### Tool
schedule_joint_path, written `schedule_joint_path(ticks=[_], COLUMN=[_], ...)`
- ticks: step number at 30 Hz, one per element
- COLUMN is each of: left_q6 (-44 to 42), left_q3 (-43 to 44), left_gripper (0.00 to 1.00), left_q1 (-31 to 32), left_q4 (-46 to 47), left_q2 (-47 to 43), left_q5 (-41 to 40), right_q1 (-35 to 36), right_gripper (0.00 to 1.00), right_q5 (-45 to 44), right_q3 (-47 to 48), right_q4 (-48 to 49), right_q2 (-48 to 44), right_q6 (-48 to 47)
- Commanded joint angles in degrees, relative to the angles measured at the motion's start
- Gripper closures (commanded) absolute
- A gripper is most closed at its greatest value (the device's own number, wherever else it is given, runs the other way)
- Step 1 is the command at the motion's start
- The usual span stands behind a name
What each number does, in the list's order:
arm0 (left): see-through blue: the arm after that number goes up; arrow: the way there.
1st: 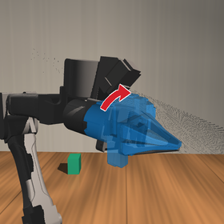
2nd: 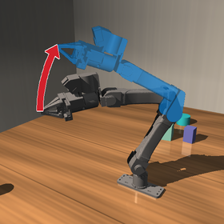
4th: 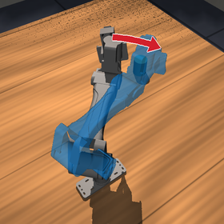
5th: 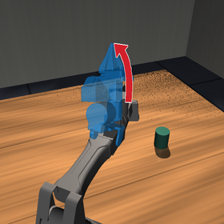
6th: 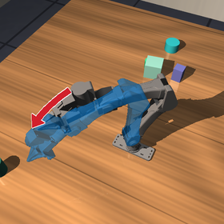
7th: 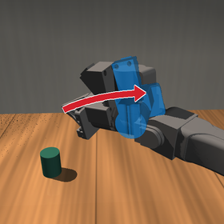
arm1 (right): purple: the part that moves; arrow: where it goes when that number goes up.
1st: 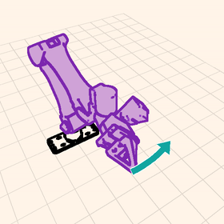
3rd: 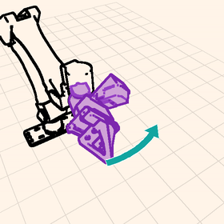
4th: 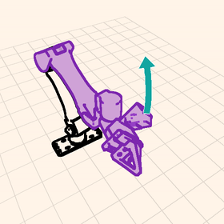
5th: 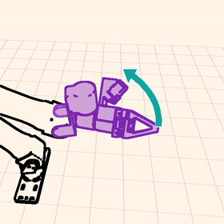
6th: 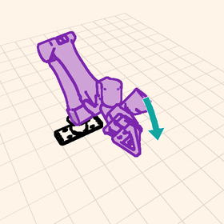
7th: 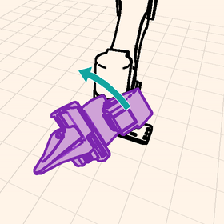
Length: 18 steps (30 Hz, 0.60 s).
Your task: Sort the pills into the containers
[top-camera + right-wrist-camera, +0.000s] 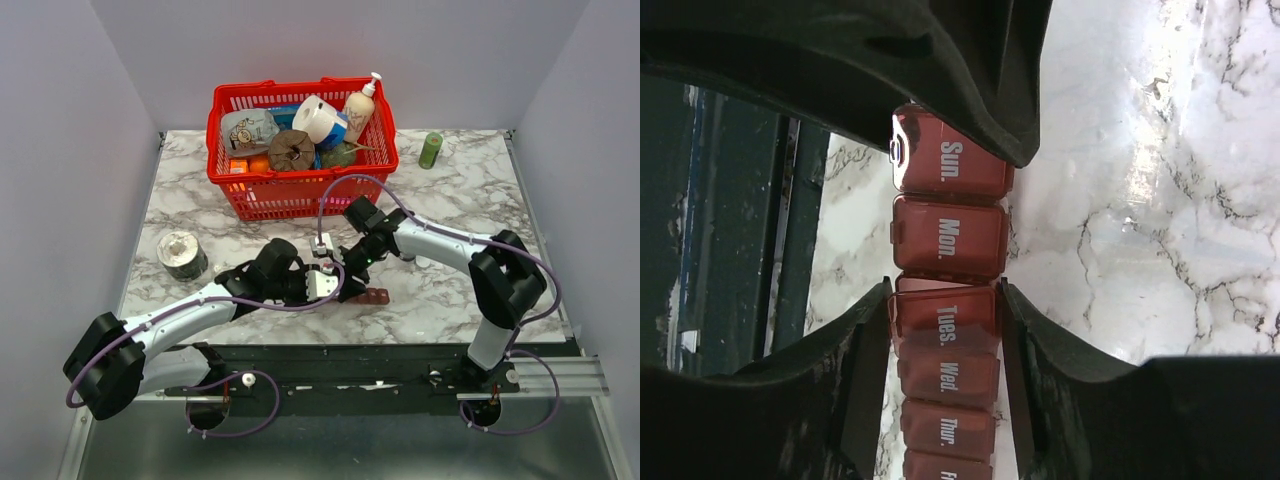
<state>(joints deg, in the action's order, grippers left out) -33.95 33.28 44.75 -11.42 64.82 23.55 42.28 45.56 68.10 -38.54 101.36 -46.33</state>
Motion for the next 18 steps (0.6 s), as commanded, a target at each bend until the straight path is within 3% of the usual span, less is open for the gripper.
schedule_joint_path(ticks=[1, 7, 13, 16, 18], left_q6=[-1.5, -1.5, -1.3, -1.1, -0.9], left_q3=[-0.9, -1.1, -1.2, -1.3, -1.2], left_gripper=[1.00, 1.00, 1.00, 1.00, 1.00], left_q1=[0.1, 0.4, 0.4, 0.4, 0.5], left_q4=[1.7, 1.8, 2.0, 2.2, 1.9], left_q2=[0.3, 0.9, 1.1, 1.0, 1.4], left_q5=[-3.2, -3.2, -2.9, -2.8, -2.6], right_q1=[-1.3, -2.1, -2.1, -2.0, -2.0], right_gripper=[0.44, 0.39, 0.44, 0.43, 0.31], right_q5=[2.8, -1.3, -8.5, -5.4, 0.6], right_q3=[2.7, 0.5, -2.1, -1.7, -0.5], right_q4=[-2.2, 2.3, 9.3, 7.4, 1.6], right_q2=[-0.5, -4.1, -5.9, -5.7, -5.1], right_q6=[3.3, 5.6, 10.3, 8.1, 3.5])
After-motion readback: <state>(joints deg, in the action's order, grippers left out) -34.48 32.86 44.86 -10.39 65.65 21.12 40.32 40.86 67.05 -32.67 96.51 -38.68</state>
